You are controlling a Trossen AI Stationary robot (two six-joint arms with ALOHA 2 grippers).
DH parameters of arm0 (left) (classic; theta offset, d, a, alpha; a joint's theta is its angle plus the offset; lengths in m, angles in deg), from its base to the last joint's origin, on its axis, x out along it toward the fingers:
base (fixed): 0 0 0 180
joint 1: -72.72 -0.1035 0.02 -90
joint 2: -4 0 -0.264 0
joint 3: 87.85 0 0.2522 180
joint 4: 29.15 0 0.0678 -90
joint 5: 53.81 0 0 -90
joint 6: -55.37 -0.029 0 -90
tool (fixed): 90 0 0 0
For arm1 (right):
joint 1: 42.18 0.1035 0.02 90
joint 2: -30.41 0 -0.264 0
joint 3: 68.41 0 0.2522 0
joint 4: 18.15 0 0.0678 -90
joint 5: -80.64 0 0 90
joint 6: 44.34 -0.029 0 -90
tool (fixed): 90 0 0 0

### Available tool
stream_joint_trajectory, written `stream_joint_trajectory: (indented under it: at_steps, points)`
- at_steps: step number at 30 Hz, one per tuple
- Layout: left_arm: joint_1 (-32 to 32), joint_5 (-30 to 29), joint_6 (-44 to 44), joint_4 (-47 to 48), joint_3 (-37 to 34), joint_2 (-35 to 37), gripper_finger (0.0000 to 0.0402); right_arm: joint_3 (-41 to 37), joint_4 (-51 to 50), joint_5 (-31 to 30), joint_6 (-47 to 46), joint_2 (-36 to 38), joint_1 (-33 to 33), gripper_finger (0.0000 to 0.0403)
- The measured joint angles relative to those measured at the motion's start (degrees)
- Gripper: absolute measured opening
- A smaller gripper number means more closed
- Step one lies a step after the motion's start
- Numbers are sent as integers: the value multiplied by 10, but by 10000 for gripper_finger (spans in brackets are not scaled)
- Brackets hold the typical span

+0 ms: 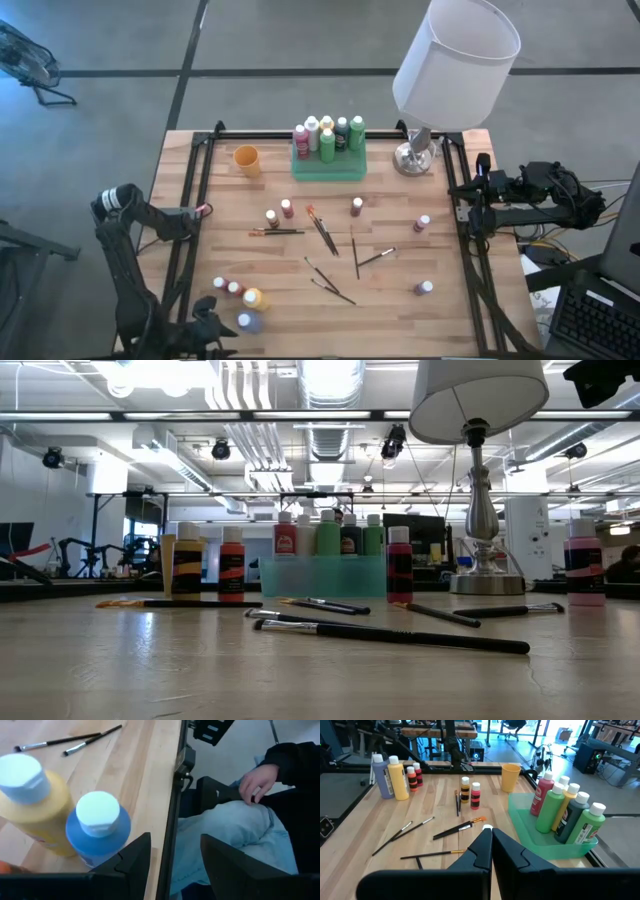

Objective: Pick & Place Paint Supplies
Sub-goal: Put the large purple paint bottle into the green bin

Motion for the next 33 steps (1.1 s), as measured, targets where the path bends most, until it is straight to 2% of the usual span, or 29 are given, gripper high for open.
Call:
stream_joint_trajectory:
  at_steps: [9,19,33]
  points:
    - [-1,20,88,93,2,0,178,0,0,0,0,0,0,8]
    - [-6,-4,68,96,1,1,178,0,0,0,0,0,0,8]
    - [-32,-6,43,98,-7,1,178,0,0,0,0,0,0,8]
